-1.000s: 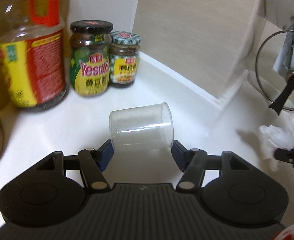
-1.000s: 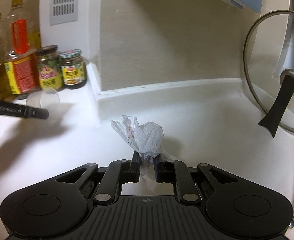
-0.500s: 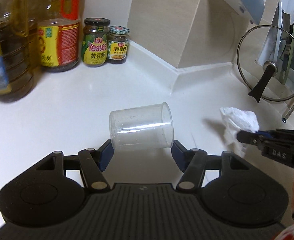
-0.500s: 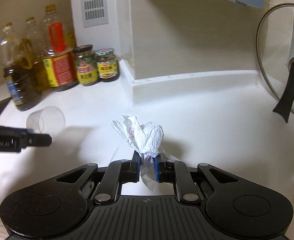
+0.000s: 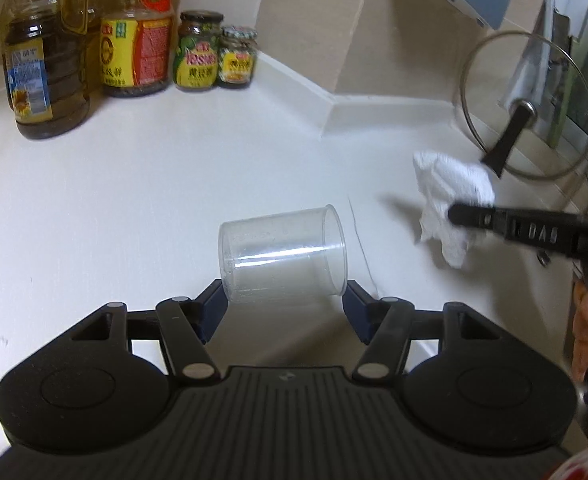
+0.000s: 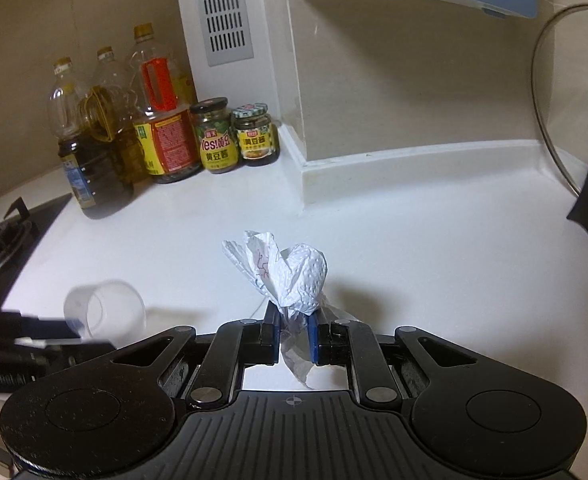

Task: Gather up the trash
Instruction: 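Carry the clear cup and tissue down over the wastebasket with both tools, then open both tools over the wastebasket, dropping the cup and tissue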

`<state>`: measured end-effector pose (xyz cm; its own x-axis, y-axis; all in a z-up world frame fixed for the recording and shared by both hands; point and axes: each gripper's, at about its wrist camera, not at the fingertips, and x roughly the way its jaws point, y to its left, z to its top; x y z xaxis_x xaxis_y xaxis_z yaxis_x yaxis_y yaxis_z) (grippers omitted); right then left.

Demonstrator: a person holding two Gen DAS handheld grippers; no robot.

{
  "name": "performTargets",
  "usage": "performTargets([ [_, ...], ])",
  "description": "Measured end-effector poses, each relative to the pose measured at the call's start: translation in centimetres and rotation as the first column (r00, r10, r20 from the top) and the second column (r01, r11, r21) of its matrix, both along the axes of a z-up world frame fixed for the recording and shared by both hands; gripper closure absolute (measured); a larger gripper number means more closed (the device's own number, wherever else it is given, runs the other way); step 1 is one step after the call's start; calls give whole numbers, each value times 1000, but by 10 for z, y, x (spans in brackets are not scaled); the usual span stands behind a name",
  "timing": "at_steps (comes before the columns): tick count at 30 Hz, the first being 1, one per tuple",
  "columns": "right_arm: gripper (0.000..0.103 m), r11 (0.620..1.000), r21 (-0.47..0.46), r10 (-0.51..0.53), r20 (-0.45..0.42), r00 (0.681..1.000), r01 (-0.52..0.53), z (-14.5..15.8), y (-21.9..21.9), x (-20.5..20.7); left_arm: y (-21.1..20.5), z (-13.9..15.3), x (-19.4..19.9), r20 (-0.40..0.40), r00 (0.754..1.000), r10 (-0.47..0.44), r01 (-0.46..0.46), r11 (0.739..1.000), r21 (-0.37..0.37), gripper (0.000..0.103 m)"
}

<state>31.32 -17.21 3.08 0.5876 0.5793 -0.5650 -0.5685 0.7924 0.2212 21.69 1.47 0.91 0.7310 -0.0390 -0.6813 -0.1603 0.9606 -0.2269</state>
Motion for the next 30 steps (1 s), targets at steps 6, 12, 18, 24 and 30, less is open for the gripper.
performTargets([
  [6, 89, 999, 44, 28, -40, 999, -26, 1, -8, -36, -6, -7, -37, -36, 997, -62, 62, 998, -9, 43],
  [12, 89, 993, -17, 114, -78, 990, -116, -14, 3, -85, -15, -21, -76, -88, 991, -101, 99, 995, -20, 43],
  [18, 89, 969, -134, 189, -151, 970, -209, -55, 21, -124, -19, -50, -99, -177, 979, -106, 107, 994, -5, 43],
  [24, 89, 950, -192, 203, -213, 956, -245, -93, 36, -139, -22, -76, -105, -247, 962, -117, 122, 992, 7, 43],
  [30, 89, 941, -235, 187, -245, 951, -246, -117, 46, -139, -23, -96, -105, -297, 947, -125, 133, 991, 7, 43],
])
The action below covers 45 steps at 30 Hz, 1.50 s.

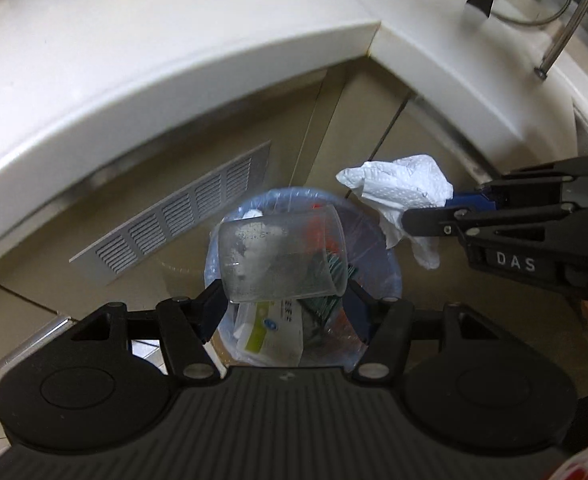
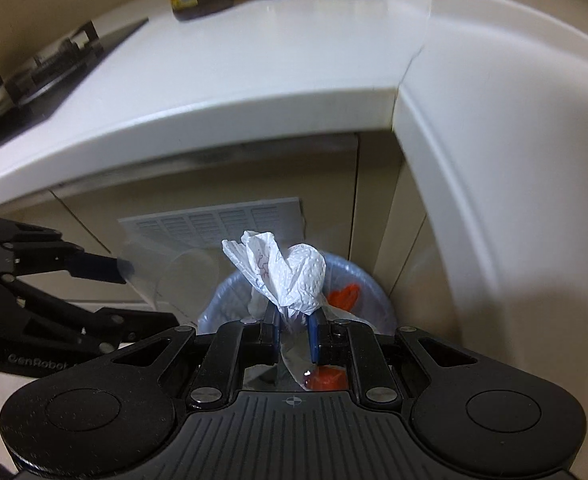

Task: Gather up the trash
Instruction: 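Open both tools over the wastebasket, dropping the cup and tissue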

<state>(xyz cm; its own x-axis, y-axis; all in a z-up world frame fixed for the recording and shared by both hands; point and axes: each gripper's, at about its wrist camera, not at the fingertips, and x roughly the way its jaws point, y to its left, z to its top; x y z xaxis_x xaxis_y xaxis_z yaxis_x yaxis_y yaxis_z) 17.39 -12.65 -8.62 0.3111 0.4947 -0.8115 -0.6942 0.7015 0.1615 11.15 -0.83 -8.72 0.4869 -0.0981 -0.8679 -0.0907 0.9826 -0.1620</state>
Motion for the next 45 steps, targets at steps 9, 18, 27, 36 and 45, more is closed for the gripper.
performTargets([
  [9, 89, 999, -42, -19, -3, 1000, 19, -11, 5, -4, -2, -19, -4, -54, 998, -34, 35, 999, 8, 43],
  [18, 89, 996, -73, -48, 3, 999, 48, -10, 11, -2, 0, -34, -1, -79, 994, -69, 69, 998, 1, 43],
  [27, 89, 994, -95, -60, 3, 998, 60, -19, 14, 5, -1, -59, 13, -108, 984, -141, 142, 990, 2, 43],
  [36, 89, 993, -91, -78, -10, 997, 77, -26, 15, 9, -2, -84, 35, -122, 977, -176, 175, 984, -19, 43],
  [45, 89, 992, -90, -93, -29, 995, 90, -34, 15, 10, 3, -98, 39, -113, 980, -165, 165, 986, -11, 17],
])
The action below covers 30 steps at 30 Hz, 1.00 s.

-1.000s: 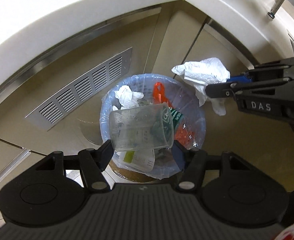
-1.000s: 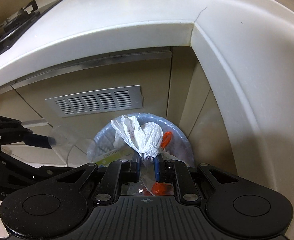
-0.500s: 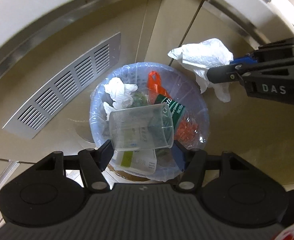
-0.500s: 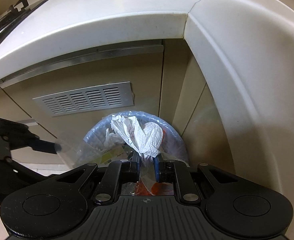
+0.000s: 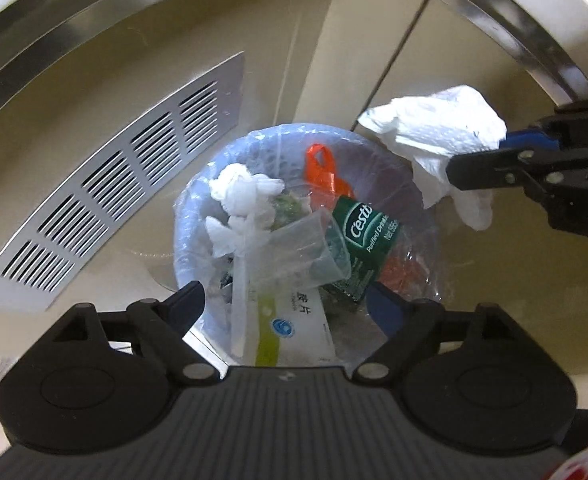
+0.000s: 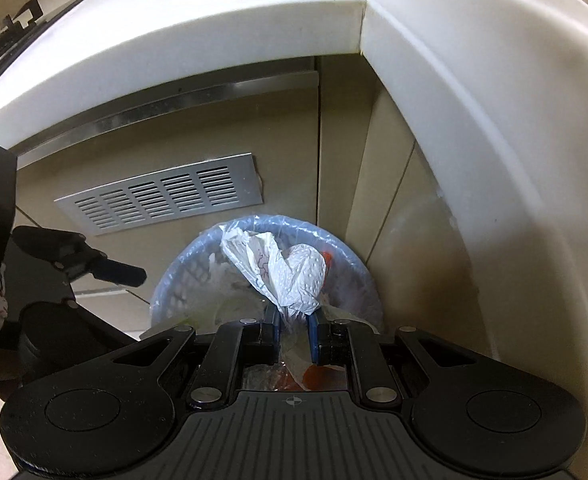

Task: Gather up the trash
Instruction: 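Open both tools over the wastebasket, dropping the cup and tissue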

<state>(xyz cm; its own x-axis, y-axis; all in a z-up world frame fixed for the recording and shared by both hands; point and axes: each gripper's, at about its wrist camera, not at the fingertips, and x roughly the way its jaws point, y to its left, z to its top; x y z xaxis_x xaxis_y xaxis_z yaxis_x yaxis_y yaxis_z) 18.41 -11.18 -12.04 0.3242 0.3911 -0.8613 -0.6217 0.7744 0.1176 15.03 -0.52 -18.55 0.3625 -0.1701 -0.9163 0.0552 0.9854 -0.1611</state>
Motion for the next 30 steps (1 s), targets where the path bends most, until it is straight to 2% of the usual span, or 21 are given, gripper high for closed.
performTargets([
  [11, 89, 1000, -9, 10, 21, 1000, -10, -3, 9, 4, 10, 10, -26, -10, 995, 103, -103, 994, -19, 17],
  [25, 89, 997, -22, 69, 61, 996, -68, -11, 41, 24, 16, 15, -30, 1, 989, 146, -146, 989, -37, 17],
  [28, 88, 996, -15, 94, 45, 995, -93, -18, 50, 30, 19, 15, -30, -1, 988, 158, -157, 987, -42, 17],
  [29, 80, 995, -13, 103, 35, 994, -102, -21, 53, 32, 20, 15, -30, -2, 987, 161, -161, 986, -41, 17],
  [30, 56, 995, -16, 103, 33, 994, -103, -23, 54, 33, 20, 16, -30, -4, 986, 165, -165, 986, -41, 17],
])
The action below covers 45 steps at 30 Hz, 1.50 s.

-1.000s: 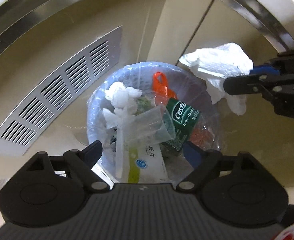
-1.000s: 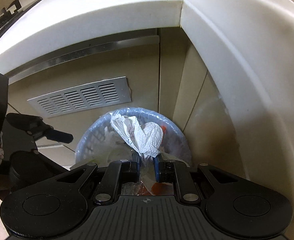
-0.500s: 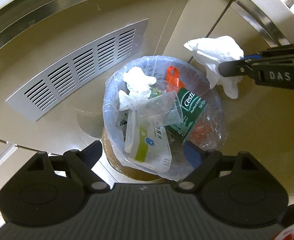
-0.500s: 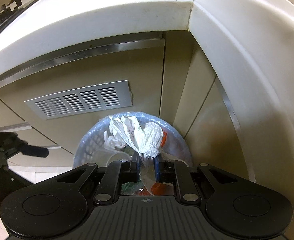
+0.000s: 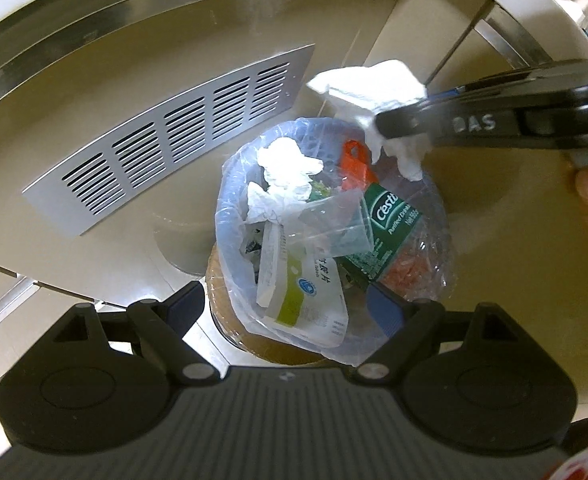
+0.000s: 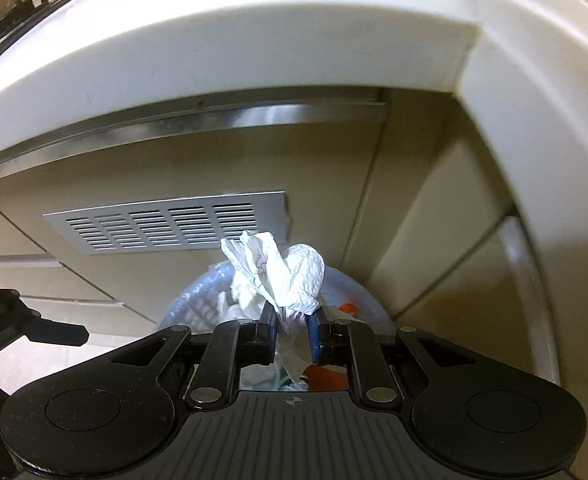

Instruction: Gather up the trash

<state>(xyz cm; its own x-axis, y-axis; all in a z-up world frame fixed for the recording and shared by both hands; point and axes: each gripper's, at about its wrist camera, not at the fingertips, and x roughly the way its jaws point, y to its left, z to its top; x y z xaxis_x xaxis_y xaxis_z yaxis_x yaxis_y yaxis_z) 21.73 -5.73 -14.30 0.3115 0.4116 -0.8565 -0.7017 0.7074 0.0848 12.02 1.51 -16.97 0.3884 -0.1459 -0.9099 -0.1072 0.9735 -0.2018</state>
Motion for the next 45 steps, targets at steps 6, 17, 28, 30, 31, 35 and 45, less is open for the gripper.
performTargets([
  [6, 32, 1000, 15, -9, 0, 1000, 9, -2, -2, 1, 5, 1, -2, -6, 1000, 22, -22, 1000, -2, 17],
  [17, 32, 999, 18, -38, -2, 999, 38, 7, -12, -17, 8, 12, -8, 30, 999, 35, -35, 999, 5, 17],
  [28, 32, 990, 82, -123, 49, 991, 118, 49, -44, -59, 0, 42, -23, 113, 994, -12, 6, 999, 52, 17],
  [30, 32, 984, 95, -159, 51, 986, 154, 55, -53, -70, 0, 48, -27, 128, 992, -18, 11, 998, 57, 17],
  [31, 32, 980, 101, -177, 51, 983, 172, 59, -58, -75, 0, 51, -30, 136, 991, -19, 11, 998, 58, 16],
  [35, 32, 967, 129, -227, 53, 973, 219, 71, -76, -94, -2, 61, -39, 164, 986, -3, -11, 997, 82, 11],
  [45, 32, 952, 229, -224, 61, 973, 204, 96, -116, -119, -14, 101, -65, 242, 962, 129, -151, 986, 74, 1],
])
